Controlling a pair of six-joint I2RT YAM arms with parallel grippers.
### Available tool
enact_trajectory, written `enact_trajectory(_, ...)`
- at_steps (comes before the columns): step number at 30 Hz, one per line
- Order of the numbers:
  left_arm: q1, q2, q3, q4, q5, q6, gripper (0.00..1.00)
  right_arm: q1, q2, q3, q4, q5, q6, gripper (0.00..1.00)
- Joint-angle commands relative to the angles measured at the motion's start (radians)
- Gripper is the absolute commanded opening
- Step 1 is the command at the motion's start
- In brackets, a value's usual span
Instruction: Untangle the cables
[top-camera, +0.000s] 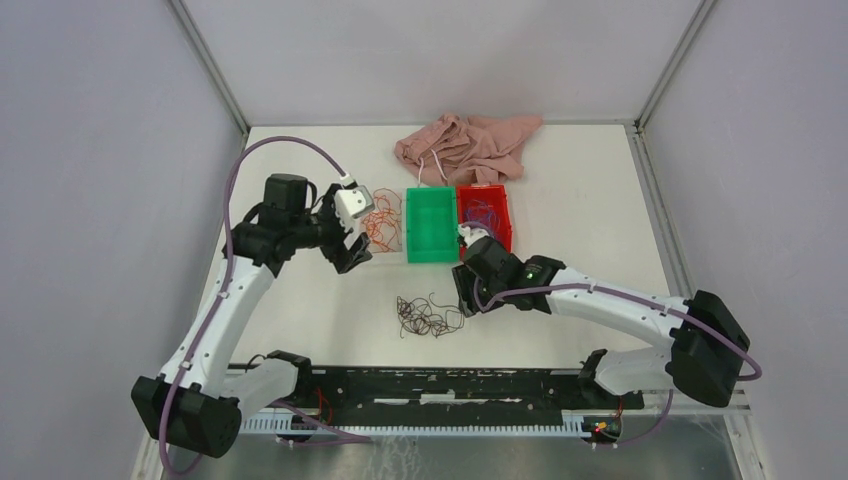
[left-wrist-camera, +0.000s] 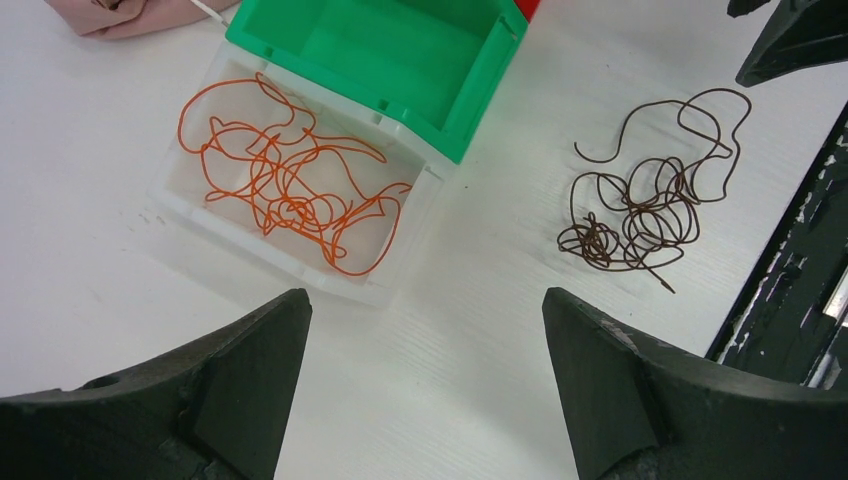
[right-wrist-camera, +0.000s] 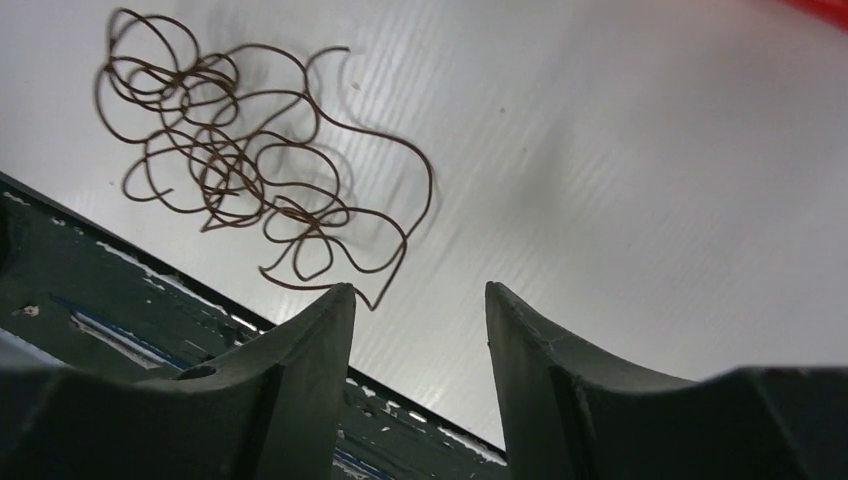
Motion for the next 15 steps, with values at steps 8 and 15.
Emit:
enact_trajectory(8,-0.002,-0.050,0.025,0.013,0.041,0.071,0.94,-0.013,0.078,-0.104,0.193,-0.097,0.170,0.45)
enact_trajectory(15,-0.002,-0.060,0.017,0.014,0.041,0.076,0.94,-0.013,0.130,-0.089,0.264,-0.121,0.187,0.44)
